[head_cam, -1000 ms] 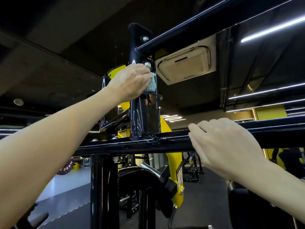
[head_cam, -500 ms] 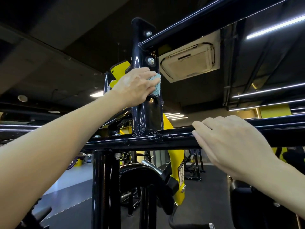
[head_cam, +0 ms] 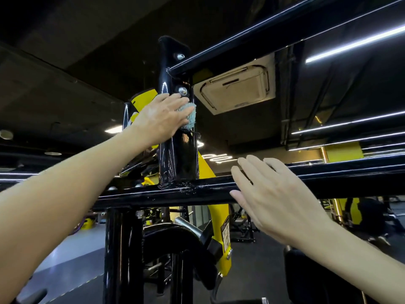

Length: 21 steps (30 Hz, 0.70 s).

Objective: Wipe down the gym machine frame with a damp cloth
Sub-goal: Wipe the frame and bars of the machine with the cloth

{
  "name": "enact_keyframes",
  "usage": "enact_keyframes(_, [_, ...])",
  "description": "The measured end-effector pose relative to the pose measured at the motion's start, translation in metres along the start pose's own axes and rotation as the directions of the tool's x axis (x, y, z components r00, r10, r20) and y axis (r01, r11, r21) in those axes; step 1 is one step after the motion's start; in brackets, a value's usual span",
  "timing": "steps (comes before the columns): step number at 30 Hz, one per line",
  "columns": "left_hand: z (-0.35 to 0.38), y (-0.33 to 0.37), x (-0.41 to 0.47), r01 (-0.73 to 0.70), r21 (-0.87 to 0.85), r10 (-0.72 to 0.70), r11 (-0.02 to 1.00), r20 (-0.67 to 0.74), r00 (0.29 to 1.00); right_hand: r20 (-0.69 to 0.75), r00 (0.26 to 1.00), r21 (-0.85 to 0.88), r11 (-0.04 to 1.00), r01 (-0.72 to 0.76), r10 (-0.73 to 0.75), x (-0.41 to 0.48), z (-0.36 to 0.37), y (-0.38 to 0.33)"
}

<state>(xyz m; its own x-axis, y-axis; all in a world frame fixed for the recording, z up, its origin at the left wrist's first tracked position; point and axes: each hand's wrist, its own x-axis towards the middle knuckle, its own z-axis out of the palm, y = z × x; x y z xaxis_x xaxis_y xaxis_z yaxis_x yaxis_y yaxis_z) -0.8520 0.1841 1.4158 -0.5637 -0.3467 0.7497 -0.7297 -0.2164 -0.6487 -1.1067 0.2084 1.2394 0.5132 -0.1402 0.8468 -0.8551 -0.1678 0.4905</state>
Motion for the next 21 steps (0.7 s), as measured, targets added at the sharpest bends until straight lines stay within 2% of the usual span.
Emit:
enact_keyframes(3, [-0.001,0.005,-0.01,-0.021,-0.009,0.02,1.0,-0.085,0.996,0.014,1.0,-0.005,1.0,-0.008,0.009,-0.002,-0.001,0.001])
enact_keyframes(6, [0.01,0.03,-0.047,-0.118,-0.079,0.101,0.99,-0.192,0.976,0.02,1.0,0.012,1.0,-0.023,0.023,-0.001,-0.003,0.0])
enact_keyframes(10, [0.022,0.049,-0.08,-0.233,-0.246,0.209,0.941,-0.118,0.971,0.037,0.999,0.047,0.999,-0.028,0.026,-0.002,-0.006,-0.001])
enact_keyframes(13, [0.014,0.034,-0.062,-0.307,-0.178,0.305,0.935,-0.039,0.952,0.044,0.999,0.046,0.999,-0.018,0.016,-0.002,-0.006,-0.001])
enact_keyframes(15, [0.006,0.019,-0.035,-0.278,-0.092,0.275,0.956,-0.04,0.961,0.044,0.999,0.048,0.999,-0.017,0.015,-0.002,-0.006,0.0])
enact_keyframes(18, [-0.003,-0.004,0.007,-0.152,0.014,0.153,0.988,-0.036,0.988,0.034,0.999,0.059,0.998,-0.028,0.026,-0.001,-0.005,0.0])
enact_keyframes(21, [-0.005,-0.01,0.018,-0.127,0.015,0.128,0.992,-0.046,0.991,0.045,0.998,0.06,0.997,-0.038,0.035,-0.001,-0.006,0.0])
